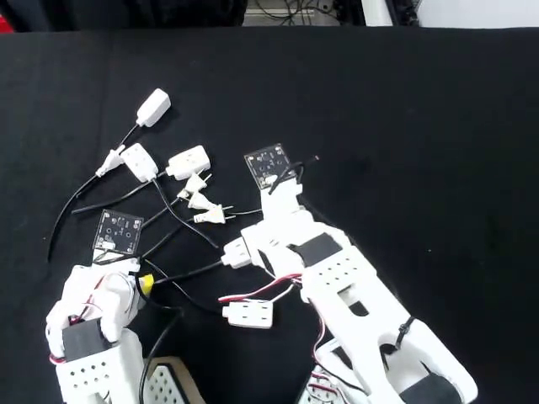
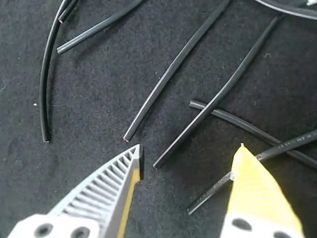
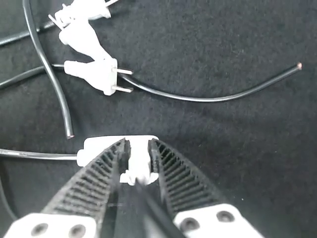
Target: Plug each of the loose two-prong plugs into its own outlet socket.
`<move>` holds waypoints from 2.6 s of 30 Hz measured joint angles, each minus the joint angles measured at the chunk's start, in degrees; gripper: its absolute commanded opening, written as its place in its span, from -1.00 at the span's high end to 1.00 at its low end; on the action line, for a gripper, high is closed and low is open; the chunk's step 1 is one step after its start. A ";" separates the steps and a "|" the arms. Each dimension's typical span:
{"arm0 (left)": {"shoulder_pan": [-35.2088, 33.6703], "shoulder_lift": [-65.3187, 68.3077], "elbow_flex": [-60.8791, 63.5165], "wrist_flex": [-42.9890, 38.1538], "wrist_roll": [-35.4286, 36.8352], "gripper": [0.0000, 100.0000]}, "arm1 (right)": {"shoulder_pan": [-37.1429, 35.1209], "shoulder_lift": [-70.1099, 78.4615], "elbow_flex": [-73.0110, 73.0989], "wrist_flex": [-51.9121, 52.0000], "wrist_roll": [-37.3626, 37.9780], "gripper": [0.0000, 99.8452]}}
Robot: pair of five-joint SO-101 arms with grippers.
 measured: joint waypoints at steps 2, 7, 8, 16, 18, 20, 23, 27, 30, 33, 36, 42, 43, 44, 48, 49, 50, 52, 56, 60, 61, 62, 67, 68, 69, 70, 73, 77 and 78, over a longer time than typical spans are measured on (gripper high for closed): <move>0.00 0.00 0.00 0.00 0.00 0.42 | 0.00 0.00 0.00 -0.18 0.00 0.98; 0.00 0.00 0.00 0.00 0.00 0.42 | 0.00 1.58 0.00 -0.18 -0.09 0.98; 0.00 0.00 0.00 0.00 0.00 0.42 | 0.00 2.55 0.00 -0.18 -0.18 0.98; 0.00 0.00 0.00 0.00 0.00 0.42 | 0.09 13.98 -7.30 3.08 -0.26 0.98; 0.00 0.00 0.00 0.00 0.00 0.42 | 0.09 15.91 -8.62 3.43 -0.26 0.98; 0.00 0.00 0.00 0.00 0.00 0.42 | 0.09 17.67 -10.37 3.87 -0.26 0.98; 0.00 0.00 0.00 0.00 0.00 0.42 | 0.09 18.99 -11.60 4.13 -0.26 0.98; 0.00 0.09 1.32 -0.97 0.00 0.42 | 0.09 18.99 -11.69 4.84 -0.26 0.98; 0.00 0.18 1.41 -1.67 0.00 0.42 | 0.09 19.25 -13.45 8.44 1.14 0.98; 0.00 0.26 1.41 -1.76 -0.18 0.42 | 2.02 19.78 -15.21 11.34 2.02 0.98; 0.00 0.26 1.41 -1.85 -0.18 0.42 | 4.48 19.87 -15.47 12.31 4.22 0.98; 0.00 0.26 1.41 -1.85 -0.18 0.42 | 11.08 19.87 -15.47 12.84 8.97 0.98; 0.00 0.26 1.41 -1.85 -0.18 0.42 | 12.40 19.87 -15.47 12.84 9.85 0.98; 0.00 0.26 1.41 -1.85 -0.18 0.42 | 13.71 19.87 -15.47 12.84 10.73 0.98; 0.00 0.26 1.41 -1.85 -0.18 0.42 | 18.73 19.87 -15.47 12.84 14.24 0.98; 0.00 0.26 1.41 -1.85 -0.18 0.42 | 20.13 19.87 -15.47 12.22 14.86 0.98; 0.00 0.26 1.41 -1.85 -0.18 0.42 | 21.63 19.87 -15.47 11.52 15.47 0.98; 0.00 0.26 1.41 -1.85 -0.18 0.42 | 24.62 19.96 -15.47 10.11 16.70 0.98; 0.00 0.26 1.41 -1.85 -0.18 0.42 | 29.36 19.96 -15.38 7.21 18.90 0.97; 0.00 0.26 1.41 -1.93 -0.18 0.42 | 32.62 20.04 -15.38 4.57 19.16 0.97; 0.00 0.26 1.41 -1.93 -0.18 0.42 | 33.05 20.04 -15.38 3.96 19.25 0.97; 0.00 0.26 1.41 -1.93 -0.18 0.42 | 33.58 20.04 -15.30 3.43 19.25 0.97; 0.00 0.26 1.41 -1.93 -0.18 0.42 | 34.46 20.31 -15.30 0.44 19.25 0.97; 0.00 0.26 1.41 -1.93 -0.18 0.42 | 34.46 20.84 -15.47 -0.09 19.25 0.97; 0.00 0.26 1.41 -1.93 -0.18 0.42 | 34.46 21.63 -16.18 -0.70 19.34 0.97; 0.00 0.26 1.41 -1.93 -0.18 0.42 | 34.46 22.77 -17.23 -1.23 19.34 0.97; 0.00 0.26 1.41 -1.93 -0.18 0.42 | 34.46 27.78 -22.51 -2.20 18.11 0.97; 0.00 0.26 1.41 -1.93 -0.18 0.42 | 34.46 37.45 -32.97 -2.20 13.54 0.98; 0.00 0.26 1.41 -1.93 -0.18 0.42 | 34.46 39.82 -35.69 -2.20 12.66 0.98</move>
